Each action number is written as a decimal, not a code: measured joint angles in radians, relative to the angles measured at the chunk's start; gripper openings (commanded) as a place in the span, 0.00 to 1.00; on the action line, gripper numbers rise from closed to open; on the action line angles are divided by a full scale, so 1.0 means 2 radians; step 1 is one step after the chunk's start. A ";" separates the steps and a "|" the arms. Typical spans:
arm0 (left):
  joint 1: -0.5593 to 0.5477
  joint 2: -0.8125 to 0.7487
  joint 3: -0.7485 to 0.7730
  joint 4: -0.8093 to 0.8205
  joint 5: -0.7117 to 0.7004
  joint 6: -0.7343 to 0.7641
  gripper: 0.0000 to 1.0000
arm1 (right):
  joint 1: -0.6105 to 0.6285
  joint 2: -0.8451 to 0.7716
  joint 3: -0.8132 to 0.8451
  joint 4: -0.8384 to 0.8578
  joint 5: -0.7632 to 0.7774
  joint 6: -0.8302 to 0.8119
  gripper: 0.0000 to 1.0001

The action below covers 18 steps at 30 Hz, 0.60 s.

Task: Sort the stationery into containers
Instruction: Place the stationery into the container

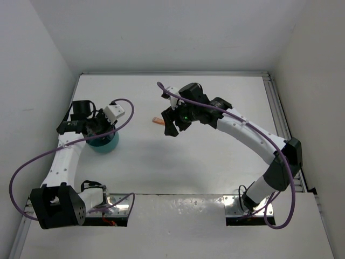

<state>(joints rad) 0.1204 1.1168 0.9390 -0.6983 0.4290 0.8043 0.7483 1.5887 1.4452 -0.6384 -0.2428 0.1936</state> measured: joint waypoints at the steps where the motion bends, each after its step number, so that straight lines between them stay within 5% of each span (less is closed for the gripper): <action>1: 0.002 0.000 0.000 0.003 0.009 -0.001 0.00 | 0.000 0.000 0.000 0.000 -0.001 0.001 0.66; 18: 0.012 -0.001 -0.001 0.049 0.055 -0.032 0.00 | 0.000 0.000 0.000 -0.007 -0.002 0.003 0.66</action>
<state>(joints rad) 0.1444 1.1156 0.9375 -0.6003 0.5396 0.7395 0.7479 1.5887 1.4452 -0.6521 -0.2474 0.1993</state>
